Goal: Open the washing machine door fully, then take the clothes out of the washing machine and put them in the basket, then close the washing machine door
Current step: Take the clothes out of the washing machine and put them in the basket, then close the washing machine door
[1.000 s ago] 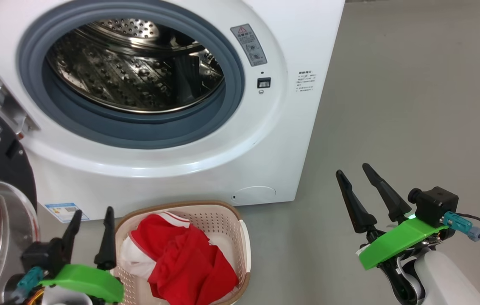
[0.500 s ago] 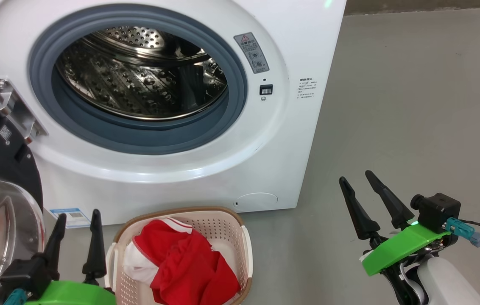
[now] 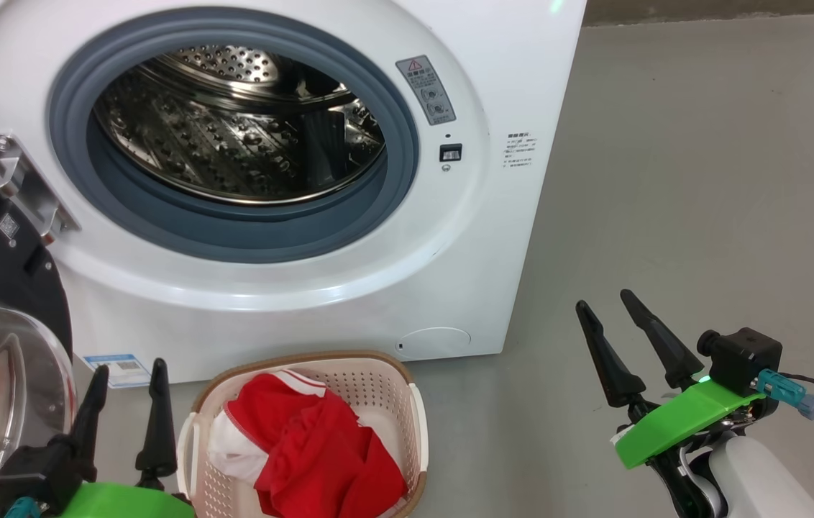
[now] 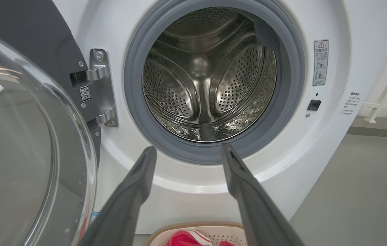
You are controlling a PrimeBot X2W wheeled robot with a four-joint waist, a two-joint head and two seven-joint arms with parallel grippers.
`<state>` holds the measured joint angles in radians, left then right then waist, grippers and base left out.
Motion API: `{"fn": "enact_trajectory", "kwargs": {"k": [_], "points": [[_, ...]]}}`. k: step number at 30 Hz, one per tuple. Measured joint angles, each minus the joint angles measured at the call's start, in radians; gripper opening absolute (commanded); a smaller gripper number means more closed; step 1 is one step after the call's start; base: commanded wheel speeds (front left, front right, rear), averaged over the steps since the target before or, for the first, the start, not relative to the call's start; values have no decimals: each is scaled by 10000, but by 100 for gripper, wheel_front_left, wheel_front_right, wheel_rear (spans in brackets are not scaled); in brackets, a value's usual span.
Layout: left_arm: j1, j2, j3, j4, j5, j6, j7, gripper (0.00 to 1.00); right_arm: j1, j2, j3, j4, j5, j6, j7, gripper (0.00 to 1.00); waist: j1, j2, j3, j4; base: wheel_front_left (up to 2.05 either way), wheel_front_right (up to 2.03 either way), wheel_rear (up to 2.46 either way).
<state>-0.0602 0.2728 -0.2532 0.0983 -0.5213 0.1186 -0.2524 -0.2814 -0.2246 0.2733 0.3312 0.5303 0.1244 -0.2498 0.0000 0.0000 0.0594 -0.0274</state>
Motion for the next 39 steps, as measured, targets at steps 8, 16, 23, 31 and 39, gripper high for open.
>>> {"fn": "enact_trajectory", "kwargs": {"k": [8, 16, 23, 31, 39], "points": [[8, 0, 73, 0, 8, -15, 0, 100, -1, -2, 2, 0, 0, 0, 0, 100, 0, 0, 53, 6, 0, 0, 0], [10, 0, 140, 2, 8, -102, -2, 100, -2, -2, 8, 0, 0, 0, 0, 100, 0, 0, 95, -21, 0, 0, 0], [67, -2, 190, 0, 21, -173, -2, 100, -2, -2, 33, 8, 0, 0, 0, 100, 0, 0, 85, -55, 0, 0, 0], [98, -17, 236, -21, 21, -176, -2, 100, -2, -6, 48, 15, 0, 0, 0, 100, 0, 0, 107, -85, 0, 0, 0], [99, -81, 282, -46, 21, -242, -2, 100, -3, -8, 52, 19, 0, 0, 0, 100, 0, 0, 121, -94, -38, 37, 0]]}}
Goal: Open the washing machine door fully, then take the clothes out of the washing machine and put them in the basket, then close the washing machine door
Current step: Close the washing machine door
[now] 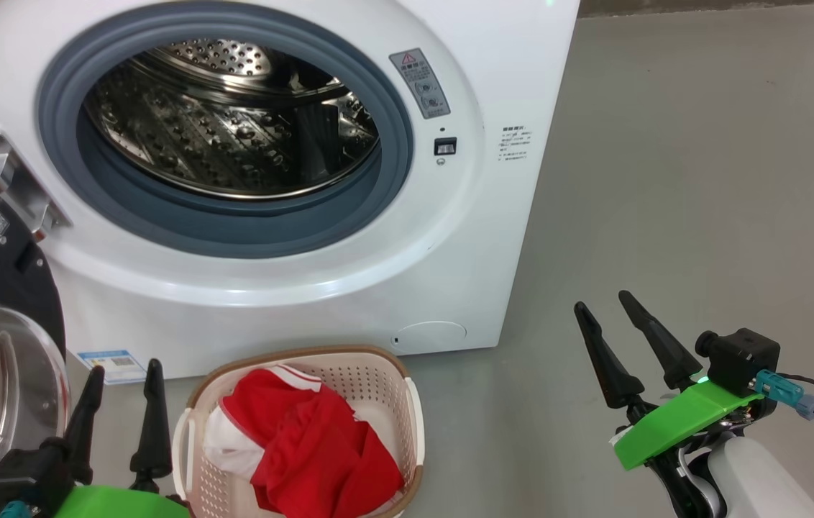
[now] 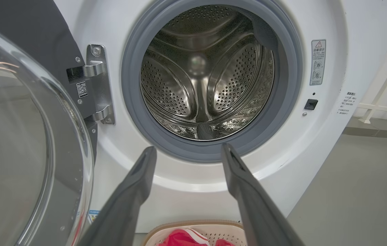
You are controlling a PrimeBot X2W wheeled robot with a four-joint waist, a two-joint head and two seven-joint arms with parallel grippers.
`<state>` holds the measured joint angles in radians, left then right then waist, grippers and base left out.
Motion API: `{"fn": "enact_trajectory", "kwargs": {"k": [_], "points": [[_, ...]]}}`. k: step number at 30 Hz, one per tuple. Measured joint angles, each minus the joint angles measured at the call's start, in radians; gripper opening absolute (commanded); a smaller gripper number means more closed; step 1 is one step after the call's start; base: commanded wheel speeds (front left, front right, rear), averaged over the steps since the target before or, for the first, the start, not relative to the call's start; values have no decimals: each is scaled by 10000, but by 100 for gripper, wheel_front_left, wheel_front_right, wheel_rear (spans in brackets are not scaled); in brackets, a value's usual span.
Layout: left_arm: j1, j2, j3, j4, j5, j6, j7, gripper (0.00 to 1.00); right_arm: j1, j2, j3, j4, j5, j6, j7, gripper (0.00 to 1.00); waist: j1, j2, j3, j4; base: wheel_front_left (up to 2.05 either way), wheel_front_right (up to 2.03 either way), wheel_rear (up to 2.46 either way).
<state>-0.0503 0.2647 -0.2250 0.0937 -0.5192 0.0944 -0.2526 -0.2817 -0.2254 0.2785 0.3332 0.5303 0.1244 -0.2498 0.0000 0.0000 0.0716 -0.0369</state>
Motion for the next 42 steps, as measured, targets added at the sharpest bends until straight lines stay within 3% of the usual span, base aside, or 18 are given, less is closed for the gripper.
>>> {"fn": "enact_trajectory", "kwargs": {"k": [17, 42], "points": [[1, -142, 88, -12, 0, -123, 0, 100, -1, -4, -36, -2, 0, 0, 0, 100, 0, 0, 57, 63, -133, 133, 0], [0, -291, 265, 61, 253, -280, 0, 100, -1, -2, -50, 4, 0, 0, 0, 100, 0, 0, 37, 89, -6, 6, 0]]}}
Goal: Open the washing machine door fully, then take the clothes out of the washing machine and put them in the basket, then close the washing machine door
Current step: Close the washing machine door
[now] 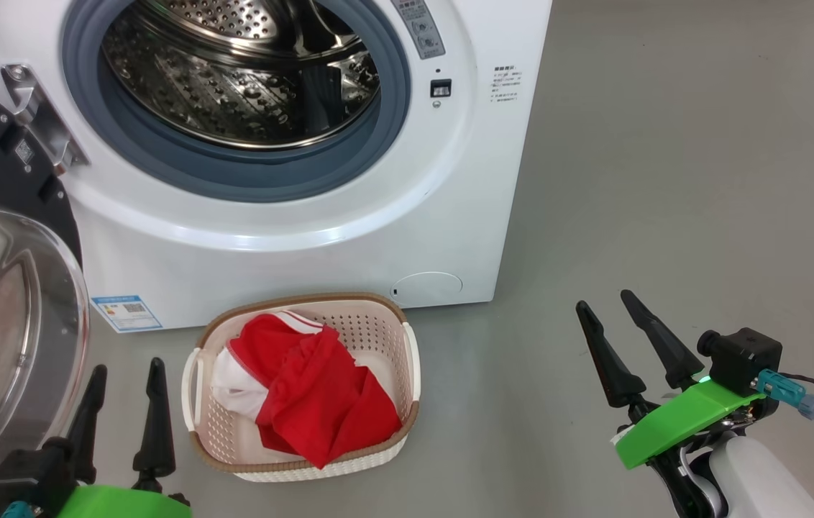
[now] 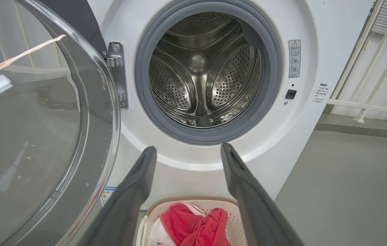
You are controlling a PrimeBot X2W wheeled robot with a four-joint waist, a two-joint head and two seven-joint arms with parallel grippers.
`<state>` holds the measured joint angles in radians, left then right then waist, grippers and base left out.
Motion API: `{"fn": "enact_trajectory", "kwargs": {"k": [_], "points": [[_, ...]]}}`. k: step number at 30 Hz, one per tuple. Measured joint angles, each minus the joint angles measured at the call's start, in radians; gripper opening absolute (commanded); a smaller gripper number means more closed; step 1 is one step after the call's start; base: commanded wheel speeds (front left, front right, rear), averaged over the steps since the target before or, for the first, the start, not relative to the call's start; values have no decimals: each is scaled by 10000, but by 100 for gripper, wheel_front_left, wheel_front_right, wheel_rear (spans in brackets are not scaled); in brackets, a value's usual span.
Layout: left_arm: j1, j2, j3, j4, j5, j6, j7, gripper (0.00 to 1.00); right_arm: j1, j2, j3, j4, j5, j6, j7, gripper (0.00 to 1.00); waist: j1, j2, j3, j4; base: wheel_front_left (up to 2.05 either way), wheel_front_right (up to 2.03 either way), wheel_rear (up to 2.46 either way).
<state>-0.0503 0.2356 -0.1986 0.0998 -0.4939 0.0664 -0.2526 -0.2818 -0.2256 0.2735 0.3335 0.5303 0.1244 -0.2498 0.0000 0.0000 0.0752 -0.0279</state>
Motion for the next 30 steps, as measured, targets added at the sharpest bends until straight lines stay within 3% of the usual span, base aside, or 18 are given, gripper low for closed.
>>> {"fn": "enact_trajectory", "kwargs": {"k": [21, 30], "points": [[0, -71, 52, 52, 88, -6, 0, 100, 0, 0, -29, 15, -2, 0, 0, 100, 0, 0, -112, 88, 0, 0, 0], [20, -88, 46, 54, 163, -6, 0, 100, 2, 10, -268, 8, -288, 0, 0, 100, 0, 0, -198, 453, 0, 0, 0]]}}
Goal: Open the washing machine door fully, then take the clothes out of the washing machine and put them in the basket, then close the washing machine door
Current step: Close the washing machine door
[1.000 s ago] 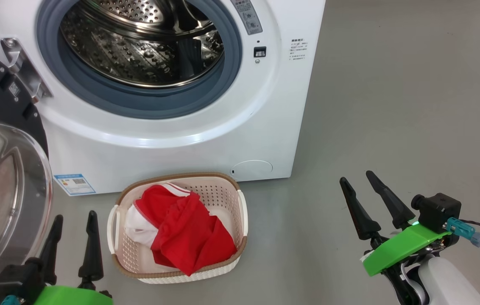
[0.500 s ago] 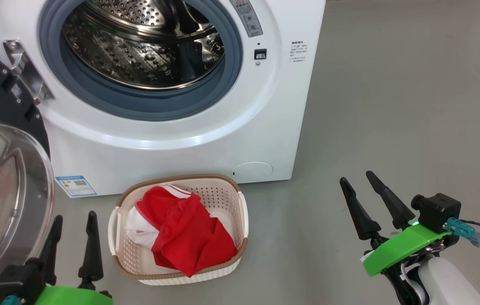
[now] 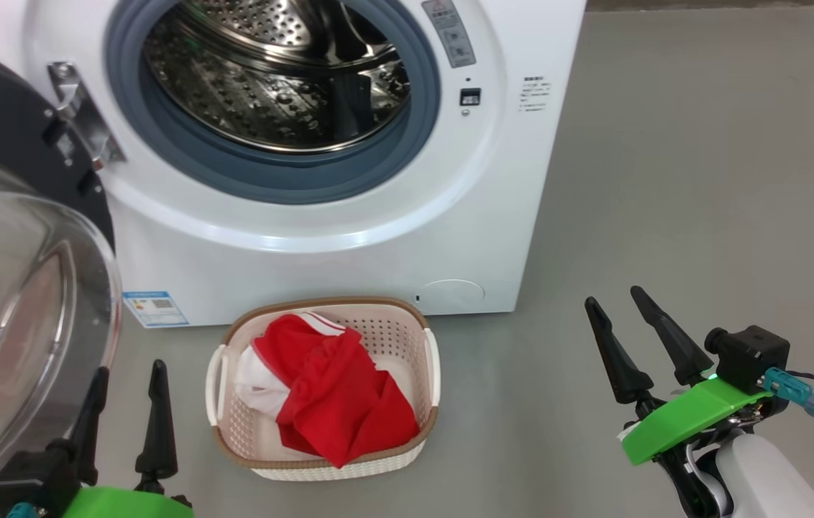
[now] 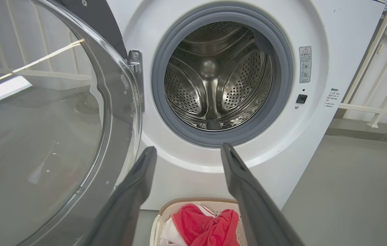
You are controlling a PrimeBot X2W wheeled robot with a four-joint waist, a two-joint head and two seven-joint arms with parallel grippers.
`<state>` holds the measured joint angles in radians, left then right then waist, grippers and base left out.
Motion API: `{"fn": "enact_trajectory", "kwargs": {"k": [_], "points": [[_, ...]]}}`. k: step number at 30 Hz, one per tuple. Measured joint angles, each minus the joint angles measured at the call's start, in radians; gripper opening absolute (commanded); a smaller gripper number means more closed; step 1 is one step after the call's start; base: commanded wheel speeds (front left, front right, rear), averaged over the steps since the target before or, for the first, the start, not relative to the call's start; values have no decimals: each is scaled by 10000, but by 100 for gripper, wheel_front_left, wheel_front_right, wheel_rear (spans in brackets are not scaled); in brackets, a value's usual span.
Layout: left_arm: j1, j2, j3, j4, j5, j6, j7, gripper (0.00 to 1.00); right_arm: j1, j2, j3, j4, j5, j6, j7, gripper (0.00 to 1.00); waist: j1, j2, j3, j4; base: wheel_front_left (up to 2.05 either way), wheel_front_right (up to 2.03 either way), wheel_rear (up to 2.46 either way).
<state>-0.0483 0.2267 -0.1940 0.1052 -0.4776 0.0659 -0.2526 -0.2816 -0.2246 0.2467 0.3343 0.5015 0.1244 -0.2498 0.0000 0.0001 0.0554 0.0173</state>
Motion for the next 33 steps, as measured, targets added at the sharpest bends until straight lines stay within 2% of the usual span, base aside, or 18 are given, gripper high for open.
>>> {"fn": "enact_trajectory", "kwargs": {"k": [7, 18, 33], "points": [[31, 4, -25, 8, 19, 19, 0, 100, 2, 44, 0, -21, -167, 0, 0, 100, 0, 0, -80, 452, 0, 0, 0], [96, 136, -4, 52, 336, 596, 4, 100, 208, 107, 90, -19, -163, 0, 0, 100, 1, 0, -258, 1374, 0, 0, 0], [287, 144, 13, 35, 451, 999, 6, 100, 209, 165, 209, -6, -150, 0, 0, 100, 0, 0, -408, 2797, 0, 0, 0]]}}
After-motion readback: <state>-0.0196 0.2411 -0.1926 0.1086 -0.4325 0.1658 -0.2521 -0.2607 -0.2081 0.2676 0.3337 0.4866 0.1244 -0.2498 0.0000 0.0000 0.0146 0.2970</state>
